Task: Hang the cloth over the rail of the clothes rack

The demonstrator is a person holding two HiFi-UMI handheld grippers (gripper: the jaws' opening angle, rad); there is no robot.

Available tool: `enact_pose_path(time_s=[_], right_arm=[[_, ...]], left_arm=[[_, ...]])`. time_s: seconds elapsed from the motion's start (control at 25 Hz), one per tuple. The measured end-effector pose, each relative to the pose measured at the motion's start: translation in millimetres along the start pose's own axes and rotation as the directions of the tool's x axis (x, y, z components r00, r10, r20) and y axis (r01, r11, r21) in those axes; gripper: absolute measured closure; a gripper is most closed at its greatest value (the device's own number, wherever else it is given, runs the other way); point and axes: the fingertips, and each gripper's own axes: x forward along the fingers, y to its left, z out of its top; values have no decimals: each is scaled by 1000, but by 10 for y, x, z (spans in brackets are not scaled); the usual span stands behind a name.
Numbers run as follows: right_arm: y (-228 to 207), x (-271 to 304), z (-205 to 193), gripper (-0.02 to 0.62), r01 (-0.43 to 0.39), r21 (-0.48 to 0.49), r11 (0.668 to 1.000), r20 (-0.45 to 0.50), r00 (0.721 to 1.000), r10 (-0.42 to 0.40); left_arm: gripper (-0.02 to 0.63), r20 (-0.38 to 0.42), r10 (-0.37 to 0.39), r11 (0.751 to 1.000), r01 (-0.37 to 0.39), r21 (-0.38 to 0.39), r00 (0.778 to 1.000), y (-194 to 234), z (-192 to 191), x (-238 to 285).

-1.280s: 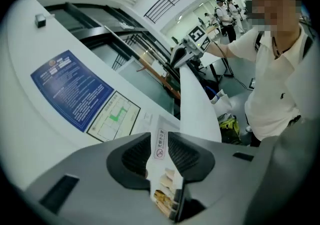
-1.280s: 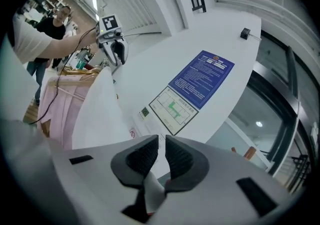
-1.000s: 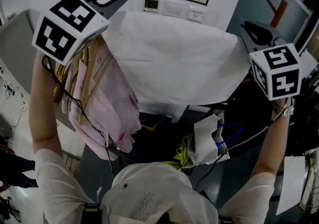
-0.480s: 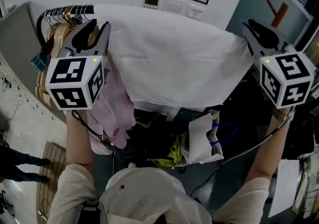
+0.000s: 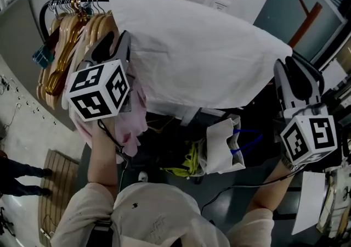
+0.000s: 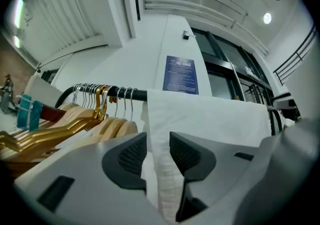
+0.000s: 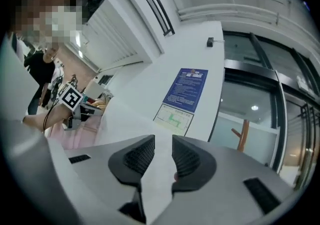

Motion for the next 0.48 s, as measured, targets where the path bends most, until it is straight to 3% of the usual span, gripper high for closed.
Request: enact_pose_path(time_s=[0.12,0.28,0.48], right_arm=[[-77,-77,-341,499,36,72,997,-67,997,-31],[-195,-147,-611,497,64,154,986,-108,993,-47],[-330,-175,-604,497,47,235,971,-86,996,-27]], left_arm=[[477,0,17,1000,-17,-20,1000,64,-20,49],[478,-6,-43,998,43,-36,999,-43,-26,189],[478,13,-134,975,134,-176,991,-92,3,296]])
